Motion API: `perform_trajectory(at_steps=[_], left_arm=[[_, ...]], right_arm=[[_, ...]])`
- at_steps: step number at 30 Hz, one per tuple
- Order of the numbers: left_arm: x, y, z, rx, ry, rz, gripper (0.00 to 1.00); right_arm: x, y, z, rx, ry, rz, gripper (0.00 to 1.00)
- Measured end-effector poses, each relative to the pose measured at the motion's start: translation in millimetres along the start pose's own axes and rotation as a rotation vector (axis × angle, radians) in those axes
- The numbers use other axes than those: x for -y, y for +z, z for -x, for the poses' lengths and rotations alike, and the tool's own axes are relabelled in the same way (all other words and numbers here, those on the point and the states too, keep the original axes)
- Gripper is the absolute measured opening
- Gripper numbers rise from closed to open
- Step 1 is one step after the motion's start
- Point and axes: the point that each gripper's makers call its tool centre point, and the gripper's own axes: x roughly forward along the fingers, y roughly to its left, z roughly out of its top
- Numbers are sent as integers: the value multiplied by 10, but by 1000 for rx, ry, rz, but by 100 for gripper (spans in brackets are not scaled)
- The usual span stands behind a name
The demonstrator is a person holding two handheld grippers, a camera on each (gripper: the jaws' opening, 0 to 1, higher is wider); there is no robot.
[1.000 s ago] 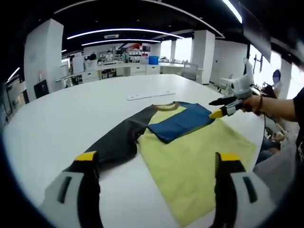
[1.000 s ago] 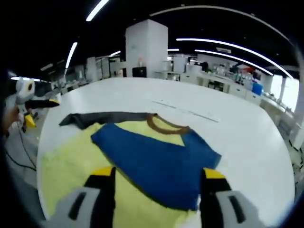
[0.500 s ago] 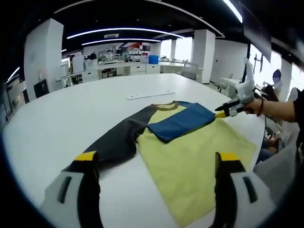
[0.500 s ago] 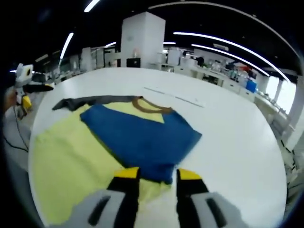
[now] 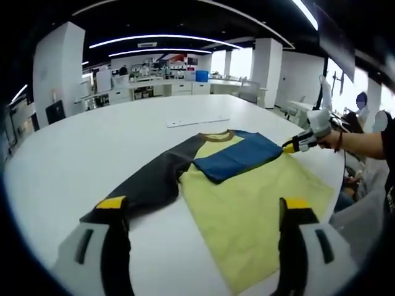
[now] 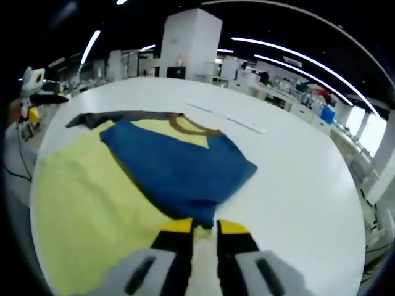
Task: Fold the garment on the visible template until the final outline fits inside the template.
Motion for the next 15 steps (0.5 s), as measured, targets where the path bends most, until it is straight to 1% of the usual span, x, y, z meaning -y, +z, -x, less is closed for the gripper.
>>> perform_trajectory(at_steps=[1,2,5,15], left_arm=[[5,-4,2,-3,1,0,98],[12,-6,5,-5,3,0,98],[31,-21,13,-13,6,5,98],[65,-35,25,-17,15,11,98]], right_arm=[[-12,-2,6,-2,0,11,1],[-15,-1,9,-2,-3,24,0],[8,-8,34,-4,-6,35,0],[-115,-60,56,-19,7,81,0]])
